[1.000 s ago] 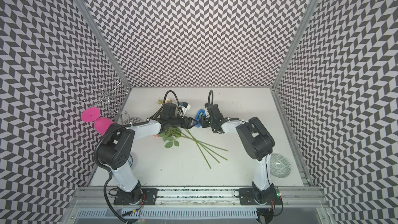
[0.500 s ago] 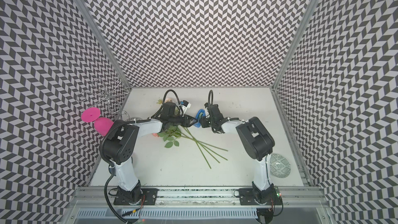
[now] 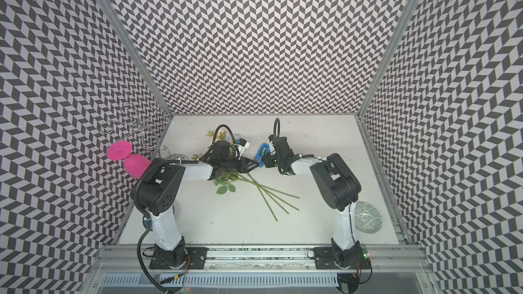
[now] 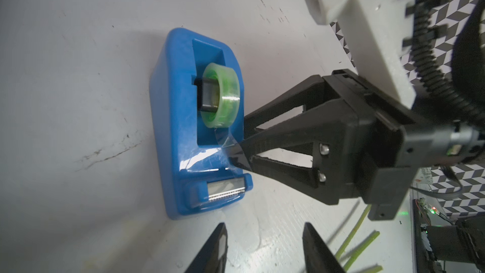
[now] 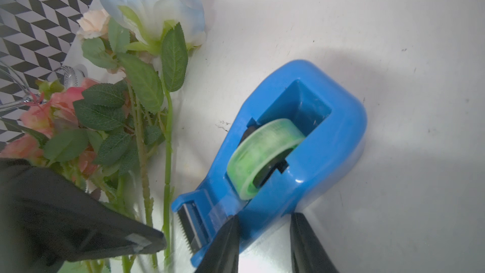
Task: Wrap bouquets with tape
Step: Pull the tape from the tape cutter.
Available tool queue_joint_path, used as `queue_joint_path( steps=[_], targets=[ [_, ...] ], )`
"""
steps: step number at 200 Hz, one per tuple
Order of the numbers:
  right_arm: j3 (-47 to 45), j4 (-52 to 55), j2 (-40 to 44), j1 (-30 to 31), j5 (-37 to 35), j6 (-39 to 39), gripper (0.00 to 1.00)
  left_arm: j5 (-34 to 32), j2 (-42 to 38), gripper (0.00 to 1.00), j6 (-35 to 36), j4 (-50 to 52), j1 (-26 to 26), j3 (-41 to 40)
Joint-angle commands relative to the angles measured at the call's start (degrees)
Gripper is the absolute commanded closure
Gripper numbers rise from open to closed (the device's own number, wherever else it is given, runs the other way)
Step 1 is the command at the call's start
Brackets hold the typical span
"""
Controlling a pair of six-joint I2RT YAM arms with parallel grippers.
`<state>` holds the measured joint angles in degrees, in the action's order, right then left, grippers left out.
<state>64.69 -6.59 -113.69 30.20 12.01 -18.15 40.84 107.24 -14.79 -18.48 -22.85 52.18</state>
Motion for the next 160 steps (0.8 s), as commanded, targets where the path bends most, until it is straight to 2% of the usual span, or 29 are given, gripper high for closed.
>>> queue_joint_path(
  steps=[1,44,81,114,131,149,160],
  targets=[
    [-0.61,2.5,-2.57,-0.2,-1.68,1.44,0.66,1.1,0.22,0.54,-0.05,-2.68,-0.33,1.05],
    [-0.48,2.89,-2.44,-0.21,-1.64,1.76,0.66,0.83,0.34,0.68,-0.05,-2.17,-0.75,1.52],
    [-0.86,2.71,-2.1,-0.2,-1.55,1.78,0.66,-0.23,0.68,0.7,0.51,-1.03,-0.72,1.69],
    [-1.05,2.67,-2.13,-0.21,-1.64,1.89,0.66,-0.42,0.68,0.77,-0.04,-1.03,-0.71,1.68],
    [-1.05,2.63,-2.03,-0.2,-1.64,1.84,0.66,0.04,1.03,0.84,-0.89,-1.67,-0.64,1.61],
    [-1.05,2.58,-1.96,-0.22,-1.81,1.85,0.66,0.62,1.74,1.0,-2.01,-2.22,-0.7,1.86],
    [-1.05,2.72,-1.91,-0.21,-1.9,1.99,0.66,1.43,1.83,1.0,-2.51,-2.13,-0.65,2.04]
  ],
)
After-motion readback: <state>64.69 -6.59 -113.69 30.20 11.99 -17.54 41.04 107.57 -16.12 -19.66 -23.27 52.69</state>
